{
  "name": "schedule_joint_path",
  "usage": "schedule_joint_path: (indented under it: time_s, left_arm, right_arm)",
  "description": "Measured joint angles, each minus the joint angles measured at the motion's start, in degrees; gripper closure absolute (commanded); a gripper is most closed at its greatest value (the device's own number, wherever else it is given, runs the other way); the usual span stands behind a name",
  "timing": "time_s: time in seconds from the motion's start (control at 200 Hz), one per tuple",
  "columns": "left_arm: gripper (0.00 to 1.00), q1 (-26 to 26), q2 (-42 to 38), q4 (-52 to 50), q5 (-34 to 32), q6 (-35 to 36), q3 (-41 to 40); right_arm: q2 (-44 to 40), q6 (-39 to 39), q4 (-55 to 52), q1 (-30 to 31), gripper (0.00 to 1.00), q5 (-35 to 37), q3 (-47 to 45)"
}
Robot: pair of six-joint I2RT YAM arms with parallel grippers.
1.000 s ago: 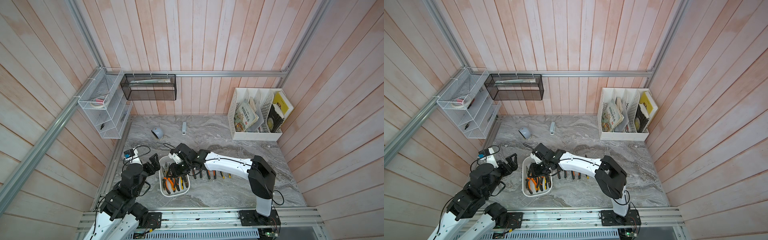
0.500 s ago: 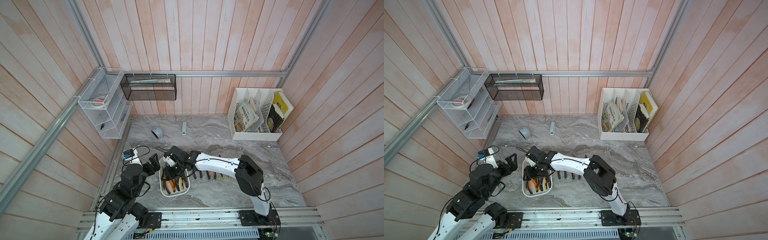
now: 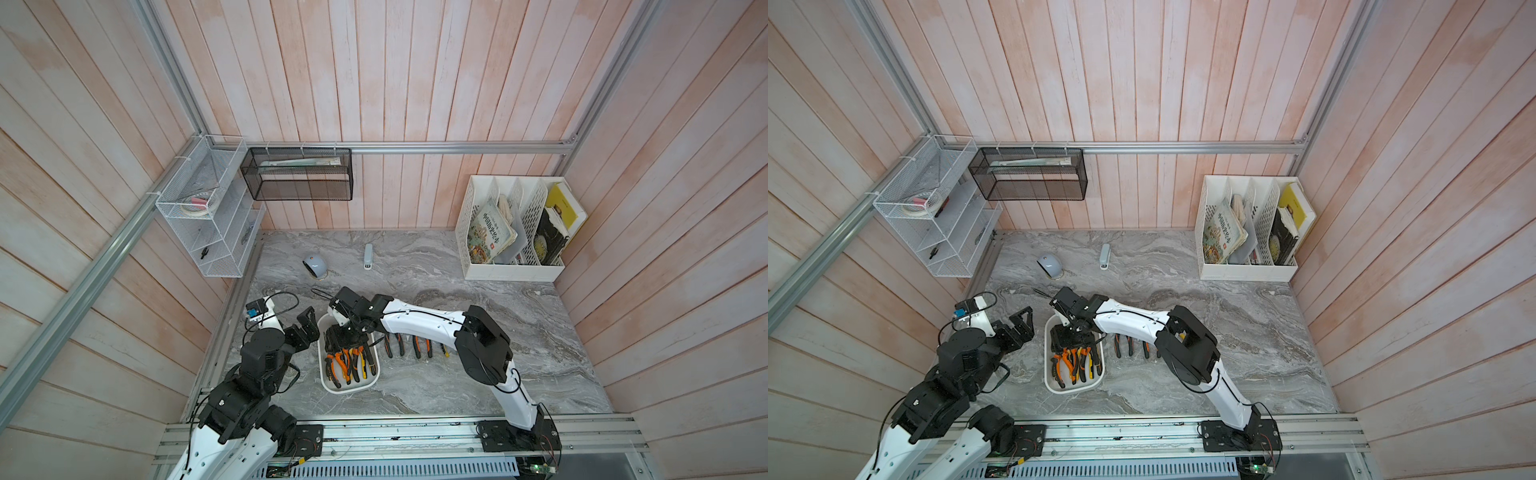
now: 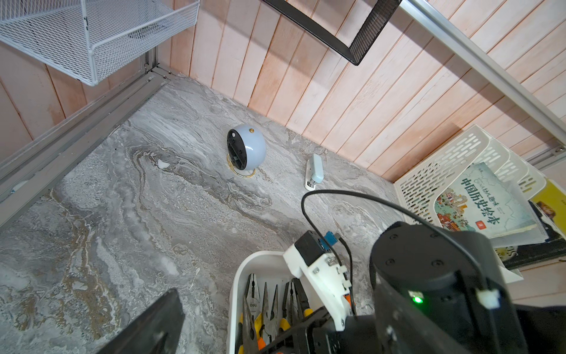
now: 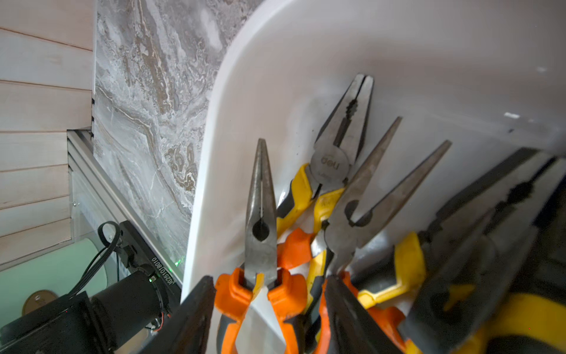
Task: Take the pliers out of the storage box
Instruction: Pick up the pliers from the storage box.
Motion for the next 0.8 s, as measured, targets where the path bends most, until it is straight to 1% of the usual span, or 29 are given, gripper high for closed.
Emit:
schedule_joint_path:
  time_s: [0.315,0.8]
  left_arm:
    - [0.00,0.00,0.00,0.00,-0.35,0.00,0.00]
    - [0.00,0.00,0.00,0.00,-0.35,0.00,0.00]
  right_arm:
    - [4.94,-2.47,-4.09,-0.13,0.44,0.57,9.46]
    - [7.58,-4.26,-9.62,0.09,0.51,1.92,12.22]
